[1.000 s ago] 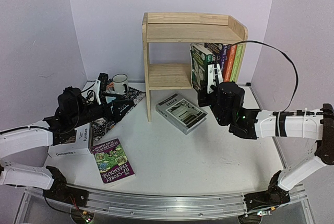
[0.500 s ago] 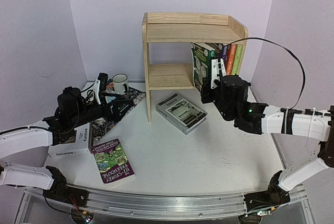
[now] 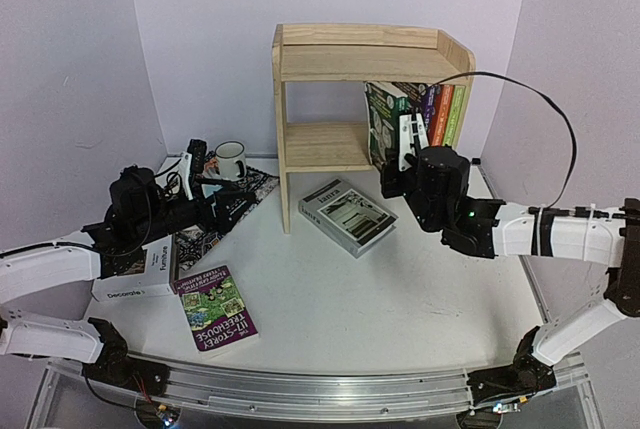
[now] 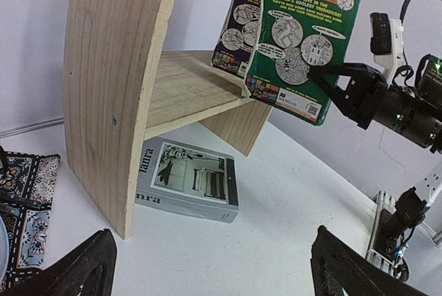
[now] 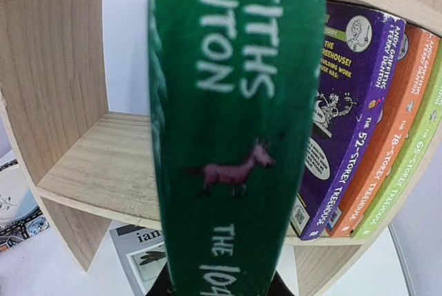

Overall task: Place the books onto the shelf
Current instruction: Place the book on the shelf.

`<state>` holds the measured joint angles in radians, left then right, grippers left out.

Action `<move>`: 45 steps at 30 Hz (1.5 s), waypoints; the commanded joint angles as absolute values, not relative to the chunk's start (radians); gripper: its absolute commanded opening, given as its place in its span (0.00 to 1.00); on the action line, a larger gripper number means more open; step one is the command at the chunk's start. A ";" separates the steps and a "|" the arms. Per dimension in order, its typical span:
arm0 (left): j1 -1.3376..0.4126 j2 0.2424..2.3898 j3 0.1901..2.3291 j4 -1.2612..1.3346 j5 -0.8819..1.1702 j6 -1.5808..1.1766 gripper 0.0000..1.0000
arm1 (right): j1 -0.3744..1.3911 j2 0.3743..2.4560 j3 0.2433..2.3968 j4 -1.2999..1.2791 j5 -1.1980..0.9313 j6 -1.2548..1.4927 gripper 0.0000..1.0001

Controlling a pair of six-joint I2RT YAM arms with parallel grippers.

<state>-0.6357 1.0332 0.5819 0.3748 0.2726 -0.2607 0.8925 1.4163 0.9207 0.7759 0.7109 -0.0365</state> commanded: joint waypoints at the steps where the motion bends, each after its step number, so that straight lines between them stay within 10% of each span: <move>1: -0.633 1.000 0.587 0.396 0.265 -0.256 0.99 | 0.889 1.425 0.951 1.045 0.754 -0.061 0.00; 45: -0.632 1.021 0.595 0.393 0.259 -0.244 0.99 | 0.720 1.745 1.189 1.102 0.676 -0.005 0.00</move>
